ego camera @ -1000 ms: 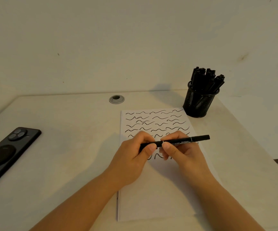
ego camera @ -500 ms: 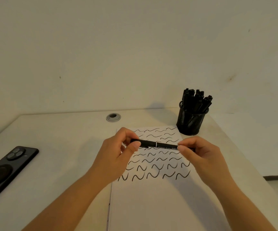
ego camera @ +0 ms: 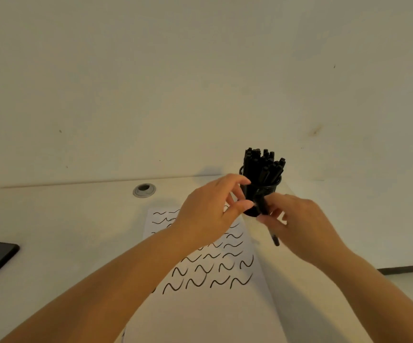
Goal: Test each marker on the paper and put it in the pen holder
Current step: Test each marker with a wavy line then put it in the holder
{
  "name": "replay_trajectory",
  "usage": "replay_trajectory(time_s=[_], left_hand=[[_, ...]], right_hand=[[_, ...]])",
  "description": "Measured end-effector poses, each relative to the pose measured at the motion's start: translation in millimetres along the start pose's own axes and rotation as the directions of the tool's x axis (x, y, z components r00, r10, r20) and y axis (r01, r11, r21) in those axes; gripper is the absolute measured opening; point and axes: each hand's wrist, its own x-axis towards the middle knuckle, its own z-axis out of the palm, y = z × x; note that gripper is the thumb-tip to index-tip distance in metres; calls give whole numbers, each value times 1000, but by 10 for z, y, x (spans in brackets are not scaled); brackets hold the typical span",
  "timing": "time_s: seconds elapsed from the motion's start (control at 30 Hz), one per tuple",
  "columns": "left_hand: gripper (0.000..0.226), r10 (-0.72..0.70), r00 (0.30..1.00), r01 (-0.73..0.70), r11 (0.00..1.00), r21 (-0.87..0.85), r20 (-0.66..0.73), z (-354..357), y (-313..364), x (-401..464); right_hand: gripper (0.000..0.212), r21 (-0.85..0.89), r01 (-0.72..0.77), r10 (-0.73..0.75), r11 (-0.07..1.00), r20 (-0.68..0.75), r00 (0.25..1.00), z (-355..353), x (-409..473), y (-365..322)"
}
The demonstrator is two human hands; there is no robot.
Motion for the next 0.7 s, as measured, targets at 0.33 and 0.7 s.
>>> replay_trajectory(time_s=[0.33,0.7], left_hand=[[97,-380,921,388,909,-149,82,674,-394,609],[95,-372,928,330,856,-398,-31,1007,-463,715]], right_hand=[[38,521,-228,461,822,-375,804,-476,342,706],[48,566,-146,468,812,-481,741,-73,562,751]])
